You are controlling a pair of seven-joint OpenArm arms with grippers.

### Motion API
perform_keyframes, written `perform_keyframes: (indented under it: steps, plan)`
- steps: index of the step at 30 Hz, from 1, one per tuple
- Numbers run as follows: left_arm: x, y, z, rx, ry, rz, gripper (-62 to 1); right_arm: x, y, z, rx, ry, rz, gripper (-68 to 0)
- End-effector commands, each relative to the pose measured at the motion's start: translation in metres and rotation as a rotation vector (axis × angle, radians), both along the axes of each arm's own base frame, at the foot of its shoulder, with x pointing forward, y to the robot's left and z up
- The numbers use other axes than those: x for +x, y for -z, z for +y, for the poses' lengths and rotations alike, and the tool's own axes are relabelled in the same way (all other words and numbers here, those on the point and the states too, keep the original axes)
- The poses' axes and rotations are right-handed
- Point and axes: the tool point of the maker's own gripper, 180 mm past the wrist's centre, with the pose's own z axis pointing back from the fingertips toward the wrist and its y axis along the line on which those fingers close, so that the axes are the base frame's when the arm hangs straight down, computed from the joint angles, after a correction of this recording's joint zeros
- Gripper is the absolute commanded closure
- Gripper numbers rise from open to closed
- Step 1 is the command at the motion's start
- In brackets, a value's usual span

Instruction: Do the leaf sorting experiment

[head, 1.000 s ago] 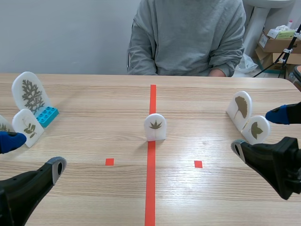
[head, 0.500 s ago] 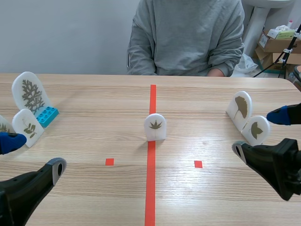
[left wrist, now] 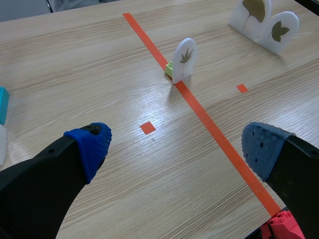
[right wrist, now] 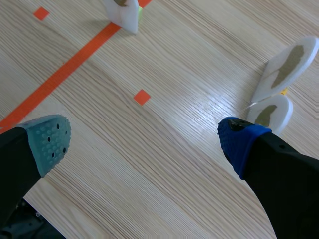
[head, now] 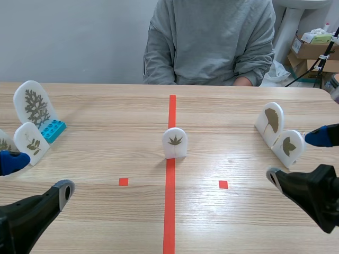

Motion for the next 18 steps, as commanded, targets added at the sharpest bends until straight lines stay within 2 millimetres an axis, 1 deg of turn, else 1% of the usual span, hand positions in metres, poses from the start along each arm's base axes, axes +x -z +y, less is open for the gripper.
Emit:
perform_keyframes:
  steps: [1, 3, 4, 7, 11, 14, 18]
  plan:
    - [0.002, -0.003, -0.001, -0.015, -0.006, -0.009, -55.9, 0.002, -0.001, -0.002, -0.025, -0.012, -0.011, -60.4]
    - [0.002, -0.002, -0.001, -0.005, -0.004, -0.003, -55.9, 0.008, -0.001, -0.009, -0.074, -0.008, -0.029, -60.3]
    - [0.003, 0.0, 0.0, 0.004, -0.002, 0.001, -55.9, 0.013, -0.001, -0.013, -0.098, -0.003, -0.041, -59.2]
    - [0.006, 0.001, 0.0, 0.027, 0.003, 0.0, -55.9, 0.033, -0.003, -0.028, -0.141, 0.028, -0.078, -52.9]
    - [0.008, 0.0, 0.001, 0.029, 0.002, -0.004, -55.9, 0.061, 0.0, -0.038, -0.132, 0.027, -0.097, -52.4]
    - [0.007, 0.001, 0.001, 0.031, 0.003, -0.001, -55.9, 0.081, 0.009, -0.037, -0.11, 0.011, -0.084, -52.5]
    - [0.007, 0.003, 0.001, 0.036, 0.004, 0.009, -55.9, 0.104, 0.028, -0.022, -0.078, -0.038, -0.039, -52.5]
